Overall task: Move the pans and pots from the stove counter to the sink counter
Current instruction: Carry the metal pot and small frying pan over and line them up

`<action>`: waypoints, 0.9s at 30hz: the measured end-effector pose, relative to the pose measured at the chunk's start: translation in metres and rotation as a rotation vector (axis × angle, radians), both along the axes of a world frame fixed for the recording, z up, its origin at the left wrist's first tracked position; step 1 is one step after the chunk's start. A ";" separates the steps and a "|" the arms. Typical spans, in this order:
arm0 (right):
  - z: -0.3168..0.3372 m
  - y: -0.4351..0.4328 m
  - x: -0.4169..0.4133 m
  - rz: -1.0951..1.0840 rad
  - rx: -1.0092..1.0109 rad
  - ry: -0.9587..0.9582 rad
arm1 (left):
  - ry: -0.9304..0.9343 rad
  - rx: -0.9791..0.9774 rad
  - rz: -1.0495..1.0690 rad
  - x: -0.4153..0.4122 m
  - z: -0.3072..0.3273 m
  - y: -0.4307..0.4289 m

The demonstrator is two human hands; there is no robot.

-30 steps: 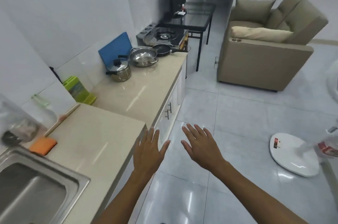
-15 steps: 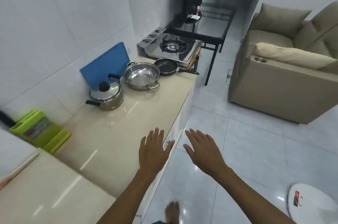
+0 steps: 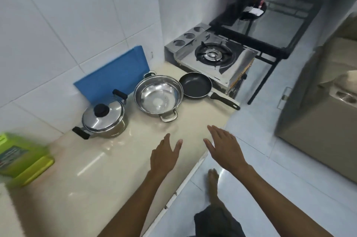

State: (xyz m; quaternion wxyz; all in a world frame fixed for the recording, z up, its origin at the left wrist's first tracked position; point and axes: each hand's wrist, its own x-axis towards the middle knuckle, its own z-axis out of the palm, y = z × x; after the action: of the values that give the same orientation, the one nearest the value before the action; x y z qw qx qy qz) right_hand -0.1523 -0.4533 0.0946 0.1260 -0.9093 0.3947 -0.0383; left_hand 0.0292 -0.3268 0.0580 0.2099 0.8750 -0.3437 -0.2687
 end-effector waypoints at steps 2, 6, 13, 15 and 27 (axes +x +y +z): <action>-0.011 -0.062 0.009 0.040 0.047 -0.001 | 0.201 0.028 0.175 0.009 -0.008 -0.043; -0.023 -0.167 0.016 0.011 0.129 0.049 | 0.713 -0.147 0.674 0.020 -0.017 -0.108; -0.064 -0.292 0.035 0.067 0.201 0.126 | 0.914 -0.354 1.088 0.040 -0.028 -0.169; -0.078 -0.310 0.042 0.071 0.230 0.140 | 0.894 -0.413 1.163 0.045 -0.034 -0.175; -0.127 -0.351 0.080 -0.142 0.831 0.016 | 0.996 -0.689 1.364 0.056 -0.056 -0.192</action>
State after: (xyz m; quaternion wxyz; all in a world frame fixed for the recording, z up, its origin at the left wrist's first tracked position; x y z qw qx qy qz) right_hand -0.0722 -0.8046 -0.0320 0.4758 -0.7521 0.4391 0.1228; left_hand 0.0847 -0.5190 0.0017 0.6970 0.5602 0.3175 -0.3155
